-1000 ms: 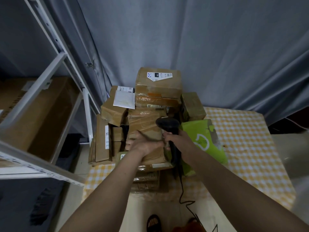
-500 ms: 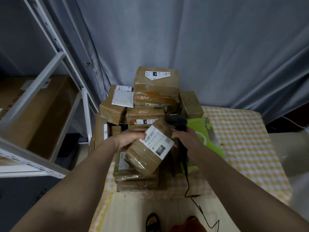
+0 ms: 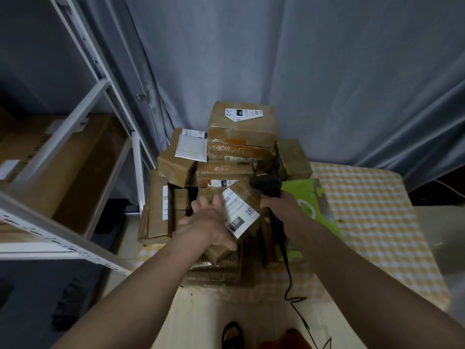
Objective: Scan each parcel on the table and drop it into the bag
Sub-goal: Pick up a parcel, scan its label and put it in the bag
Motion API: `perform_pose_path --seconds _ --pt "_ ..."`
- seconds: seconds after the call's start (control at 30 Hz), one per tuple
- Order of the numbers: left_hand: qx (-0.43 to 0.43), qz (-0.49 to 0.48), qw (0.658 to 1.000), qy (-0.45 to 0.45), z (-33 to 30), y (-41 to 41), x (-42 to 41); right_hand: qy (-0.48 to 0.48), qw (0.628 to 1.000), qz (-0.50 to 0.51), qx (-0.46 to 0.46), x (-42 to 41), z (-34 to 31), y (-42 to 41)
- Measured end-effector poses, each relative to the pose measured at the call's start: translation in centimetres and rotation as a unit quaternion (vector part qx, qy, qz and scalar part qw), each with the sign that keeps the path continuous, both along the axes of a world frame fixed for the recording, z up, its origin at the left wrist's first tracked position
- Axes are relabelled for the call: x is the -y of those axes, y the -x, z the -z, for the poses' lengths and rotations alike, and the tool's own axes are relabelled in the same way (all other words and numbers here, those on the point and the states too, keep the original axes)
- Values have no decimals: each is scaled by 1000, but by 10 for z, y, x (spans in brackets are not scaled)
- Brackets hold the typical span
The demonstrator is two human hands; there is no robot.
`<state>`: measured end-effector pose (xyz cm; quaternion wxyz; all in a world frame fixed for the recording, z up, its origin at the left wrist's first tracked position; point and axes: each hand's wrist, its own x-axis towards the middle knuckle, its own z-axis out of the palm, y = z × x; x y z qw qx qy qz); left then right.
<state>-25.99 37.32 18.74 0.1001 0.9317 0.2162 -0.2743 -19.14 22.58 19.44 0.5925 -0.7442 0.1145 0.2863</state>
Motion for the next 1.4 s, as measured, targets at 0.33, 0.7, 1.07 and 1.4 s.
perform_pose_path --seconds 0.33,0.7,1.07,1.4 --pt "239 24 971 -23 -21 -11 -15 38 992 -47 115 9 -33 -3" --pt "367 9 930 12 -12 -31 -18 11 986 -93 139 9 -42 14" --pt "372 12 928 -10 -8 -41 -27 0 982 -94 162 12 -44 18" --pt "383 8 924 -11 -6 -41 -28 14 980 -107 168 11 -44 21"
